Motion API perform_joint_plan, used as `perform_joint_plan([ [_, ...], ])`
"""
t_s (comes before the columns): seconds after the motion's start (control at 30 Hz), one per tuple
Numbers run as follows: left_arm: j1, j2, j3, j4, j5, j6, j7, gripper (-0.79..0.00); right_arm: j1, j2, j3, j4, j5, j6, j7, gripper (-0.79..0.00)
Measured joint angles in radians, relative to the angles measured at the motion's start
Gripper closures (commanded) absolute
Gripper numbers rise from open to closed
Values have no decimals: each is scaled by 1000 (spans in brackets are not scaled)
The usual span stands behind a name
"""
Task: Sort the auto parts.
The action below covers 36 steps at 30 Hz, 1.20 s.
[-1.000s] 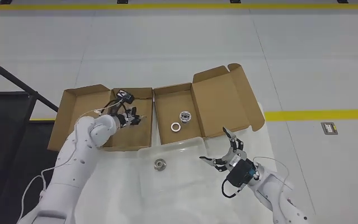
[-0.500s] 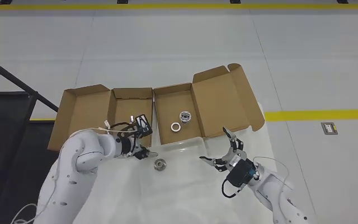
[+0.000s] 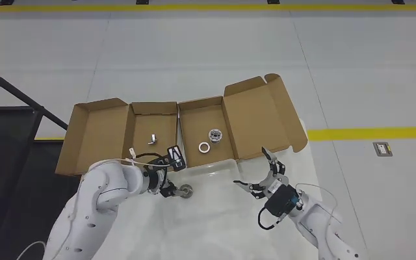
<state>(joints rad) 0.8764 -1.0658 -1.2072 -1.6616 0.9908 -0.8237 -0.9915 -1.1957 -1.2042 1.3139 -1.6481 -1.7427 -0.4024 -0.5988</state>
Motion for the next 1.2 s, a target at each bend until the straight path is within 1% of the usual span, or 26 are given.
perform_joint_plan([
  [0.07, 7, 4, 21, 2, 17, -24, 18, -785, -2, 1, 3, 2, 4, 2, 0, -785],
  [0.17, 8, 13, 70, -6, 71, -35, 29, -785, -5, 1, 6, 2, 4, 23, 29, -785],
  [0.23, 3, 18, 104, -6, 93, -36, 31, -610, -6, 0, 4, 0, 17, 36, 41, -785],
  [0.27, 0, 19, 118, -4, 96, -34, 29, -585, -6, 0, 3, 0, 21, 39, 43, -785],
  [0.4, -32, 20, 174, 24, 99, -12, 6, -551, -7, 1, 1, -3, 21, 32, 44, -785],
  [0.53, -70, 16, 225, 57, 112, 15, -20, -548, -10, 4, 3, -6, 18, 25, 43, -785],
  [0.73, -126, -5, 295, 151, 116, 45, -2, -474, -11, 7, 3, -4, 11, 14, 42, -785],
  [0.8, -151, -15, 324, 193, 131, 62, 12, -477, -11, 8, 2, -5, 9, 12, 45, -785],
  [0.87, -173, -26, 353, 229, 143, 74, 22, -443, -11, 9, 2, -7, 7, 11, 47, -785],
  [1.0, -219, -49, 404, 302, 154, 96, 43, -419, -18, 11, 5, -9, 9, 10, 47, -785],
  [1.1, -242, -62, 431, 340, 164, 106, 48, -388, -21, 12, 8, -7, 8, 6, 42, -785],
  [1.2, -259, -74, 454, 370, 179, 117, 51, -382, -22, 13, 9, -5, 8, 4, 40, -785],
])
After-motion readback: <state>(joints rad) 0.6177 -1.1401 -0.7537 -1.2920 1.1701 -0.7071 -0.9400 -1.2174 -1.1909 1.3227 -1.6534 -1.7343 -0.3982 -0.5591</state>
